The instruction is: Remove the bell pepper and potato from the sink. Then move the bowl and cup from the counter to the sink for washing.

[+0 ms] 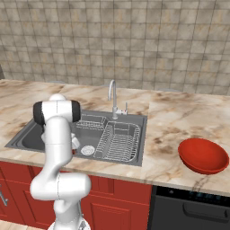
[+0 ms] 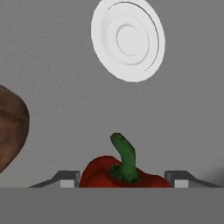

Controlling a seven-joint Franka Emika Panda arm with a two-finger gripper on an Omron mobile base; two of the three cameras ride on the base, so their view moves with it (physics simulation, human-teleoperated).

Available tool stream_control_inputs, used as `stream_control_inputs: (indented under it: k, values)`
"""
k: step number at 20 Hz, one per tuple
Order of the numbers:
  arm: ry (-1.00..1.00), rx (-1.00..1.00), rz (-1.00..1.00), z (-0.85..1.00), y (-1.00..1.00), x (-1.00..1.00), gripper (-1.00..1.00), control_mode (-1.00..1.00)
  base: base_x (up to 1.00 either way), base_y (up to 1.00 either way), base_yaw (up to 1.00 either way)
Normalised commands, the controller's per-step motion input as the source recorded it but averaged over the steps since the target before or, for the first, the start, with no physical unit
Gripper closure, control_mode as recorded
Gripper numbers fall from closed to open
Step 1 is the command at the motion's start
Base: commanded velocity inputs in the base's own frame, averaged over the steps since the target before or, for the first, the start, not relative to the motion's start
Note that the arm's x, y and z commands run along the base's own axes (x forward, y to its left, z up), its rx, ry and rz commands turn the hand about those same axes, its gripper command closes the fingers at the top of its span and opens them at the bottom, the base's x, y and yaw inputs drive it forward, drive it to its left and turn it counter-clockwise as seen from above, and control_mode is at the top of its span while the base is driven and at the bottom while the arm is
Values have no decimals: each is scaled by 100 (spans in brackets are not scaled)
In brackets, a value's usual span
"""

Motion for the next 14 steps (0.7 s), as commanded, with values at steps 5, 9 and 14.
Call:
stream_control_inputs:
  k: [5, 9, 14]
  values:
    - [0, -11, 0, 10, 3, -6, 100, -100, 0, 0, 0]
    - [0, -10, 0, 10, 1, -5, 100, -100, 0, 0, 0]
    - [1, -7, 0, 20, 0, -1, 100, -100, 0, 0, 0]
